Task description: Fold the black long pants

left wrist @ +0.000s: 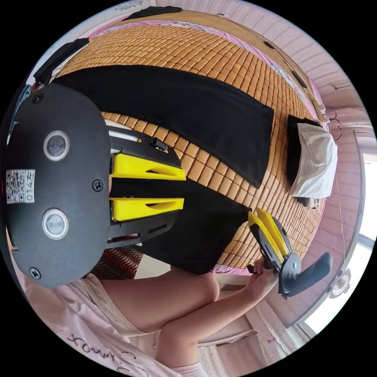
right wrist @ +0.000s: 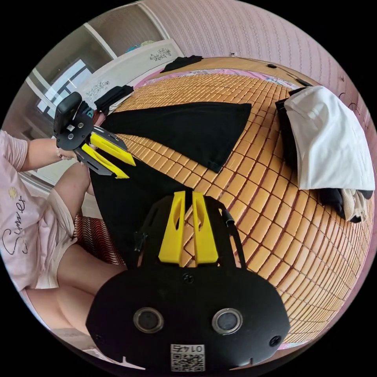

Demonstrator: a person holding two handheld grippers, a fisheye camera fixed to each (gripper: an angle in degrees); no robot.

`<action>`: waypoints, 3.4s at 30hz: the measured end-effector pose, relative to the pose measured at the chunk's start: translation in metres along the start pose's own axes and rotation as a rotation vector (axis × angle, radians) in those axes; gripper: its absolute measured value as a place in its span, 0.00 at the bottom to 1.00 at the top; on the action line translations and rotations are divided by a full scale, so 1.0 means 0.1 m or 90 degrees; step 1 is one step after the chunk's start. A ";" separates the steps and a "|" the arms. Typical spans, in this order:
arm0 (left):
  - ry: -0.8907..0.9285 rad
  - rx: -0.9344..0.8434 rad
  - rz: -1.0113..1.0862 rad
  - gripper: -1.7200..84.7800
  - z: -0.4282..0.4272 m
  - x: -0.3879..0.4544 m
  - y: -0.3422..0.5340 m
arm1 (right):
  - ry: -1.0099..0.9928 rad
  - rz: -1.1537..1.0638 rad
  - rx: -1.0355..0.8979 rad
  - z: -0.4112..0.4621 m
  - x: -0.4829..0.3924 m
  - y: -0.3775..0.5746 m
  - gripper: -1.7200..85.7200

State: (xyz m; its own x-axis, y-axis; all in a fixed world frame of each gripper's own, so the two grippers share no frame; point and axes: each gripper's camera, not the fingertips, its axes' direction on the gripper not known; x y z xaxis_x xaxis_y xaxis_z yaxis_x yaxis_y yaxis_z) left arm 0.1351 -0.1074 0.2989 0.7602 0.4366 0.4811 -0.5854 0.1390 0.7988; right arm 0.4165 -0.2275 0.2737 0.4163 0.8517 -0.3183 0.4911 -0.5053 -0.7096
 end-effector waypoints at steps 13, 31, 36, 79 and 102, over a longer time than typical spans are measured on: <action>0.004 0.041 -0.030 0.01 -0.33 -0.22 0.18 | 0.179 -0.044 0.031 -0.14 -0.52 -0.06 0.01; 0.014 0.086 -0.088 0.09 -0.94 -0.52 1.03 | 0.273 -0.052 0.070 -0.15 -1.05 -0.21 0.10; 0.011 0.117 -0.134 0.09 -1.35 -0.61 1.68 | 0.294 -0.085 0.060 -0.09 -1.28 -0.35 0.11; 0.078 0.471 -1.086 0.14 -2.57 -1.55 10.84 | 0.137 0.282 -0.168 -0.06 -1.28 -0.05 0.03; -0.028 0.572 -0.906 0.01 -3.71 -1.59 10.94 | 0.240 0.221 -0.016 -1.01 -1.13 -1.11 0.02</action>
State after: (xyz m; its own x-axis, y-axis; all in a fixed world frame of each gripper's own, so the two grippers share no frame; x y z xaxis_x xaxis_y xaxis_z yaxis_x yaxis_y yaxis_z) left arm -0.7308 0.3049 0.9624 0.5215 0.3935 -0.7571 0.8488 -0.1487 0.5074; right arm 0.3921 -0.2819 0.4521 0.8029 0.5259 -0.2806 0.2912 -0.7569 -0.5851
